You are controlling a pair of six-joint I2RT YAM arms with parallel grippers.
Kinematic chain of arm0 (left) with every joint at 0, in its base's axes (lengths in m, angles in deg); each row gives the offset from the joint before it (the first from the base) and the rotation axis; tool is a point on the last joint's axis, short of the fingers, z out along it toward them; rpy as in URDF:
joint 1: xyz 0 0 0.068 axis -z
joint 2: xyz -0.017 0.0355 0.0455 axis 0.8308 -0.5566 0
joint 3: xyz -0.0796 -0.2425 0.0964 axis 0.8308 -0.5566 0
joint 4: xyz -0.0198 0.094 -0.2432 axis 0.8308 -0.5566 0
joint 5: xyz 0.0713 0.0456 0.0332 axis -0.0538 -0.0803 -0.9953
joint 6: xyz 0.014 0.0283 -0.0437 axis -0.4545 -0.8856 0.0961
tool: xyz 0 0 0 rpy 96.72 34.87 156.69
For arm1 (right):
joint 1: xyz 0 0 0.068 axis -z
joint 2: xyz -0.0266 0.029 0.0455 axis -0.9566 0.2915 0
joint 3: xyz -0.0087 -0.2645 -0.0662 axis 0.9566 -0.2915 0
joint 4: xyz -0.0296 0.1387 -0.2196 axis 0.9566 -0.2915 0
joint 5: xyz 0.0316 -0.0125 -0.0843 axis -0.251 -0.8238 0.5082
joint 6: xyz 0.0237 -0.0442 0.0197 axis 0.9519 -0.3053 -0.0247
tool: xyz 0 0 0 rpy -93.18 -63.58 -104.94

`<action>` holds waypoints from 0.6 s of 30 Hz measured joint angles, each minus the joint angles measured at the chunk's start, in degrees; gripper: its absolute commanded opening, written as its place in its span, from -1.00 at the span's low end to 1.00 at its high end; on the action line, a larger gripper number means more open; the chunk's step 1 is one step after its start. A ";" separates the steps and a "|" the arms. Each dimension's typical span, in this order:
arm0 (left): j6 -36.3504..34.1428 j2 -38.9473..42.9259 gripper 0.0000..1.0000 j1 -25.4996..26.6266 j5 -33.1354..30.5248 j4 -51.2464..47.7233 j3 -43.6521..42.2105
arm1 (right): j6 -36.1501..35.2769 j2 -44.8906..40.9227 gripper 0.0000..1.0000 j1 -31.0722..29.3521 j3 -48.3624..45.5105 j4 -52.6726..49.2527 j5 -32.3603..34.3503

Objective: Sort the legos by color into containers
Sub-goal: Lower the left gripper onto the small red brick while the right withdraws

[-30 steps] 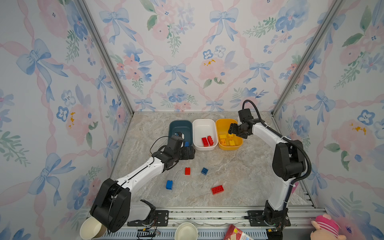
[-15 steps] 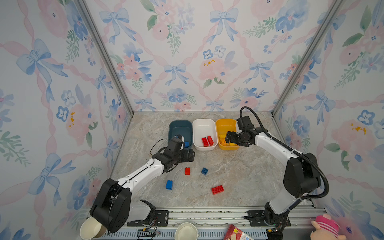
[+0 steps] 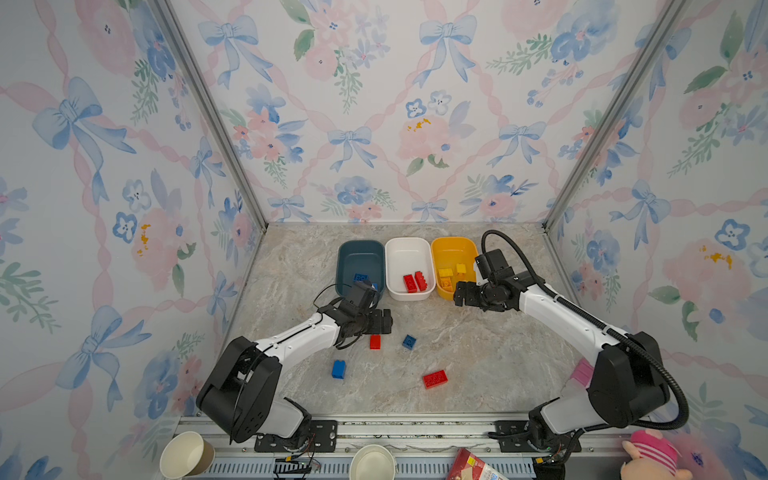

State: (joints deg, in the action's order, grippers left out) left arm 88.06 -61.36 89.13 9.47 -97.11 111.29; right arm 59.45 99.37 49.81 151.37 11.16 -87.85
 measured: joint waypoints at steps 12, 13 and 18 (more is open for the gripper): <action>0.28 -5.55 0.74 3.23 -3.37 -4.13 2.45 | 0.20 -0.50 0.94 -0.17 -0.57 -0.74 0.20; 0.33 -5.84 0.70 3.45 -3.67 -4.48 2.45 | 0.22 -0.50 0.94 -0.17 -0.57 -0.76 0.17; 0.44 -6.93 0.54 4.09 -5.05 -6.49 2.47 | 0.57 -0.50 0.94 -0.17 -0.57 -0.83 0.17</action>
State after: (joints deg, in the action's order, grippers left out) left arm 88.50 -68.28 93.22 4.43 -103.60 113.76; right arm 60.02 98.87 49.63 150.80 10.33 -87.67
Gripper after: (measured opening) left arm 0.799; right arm 0.972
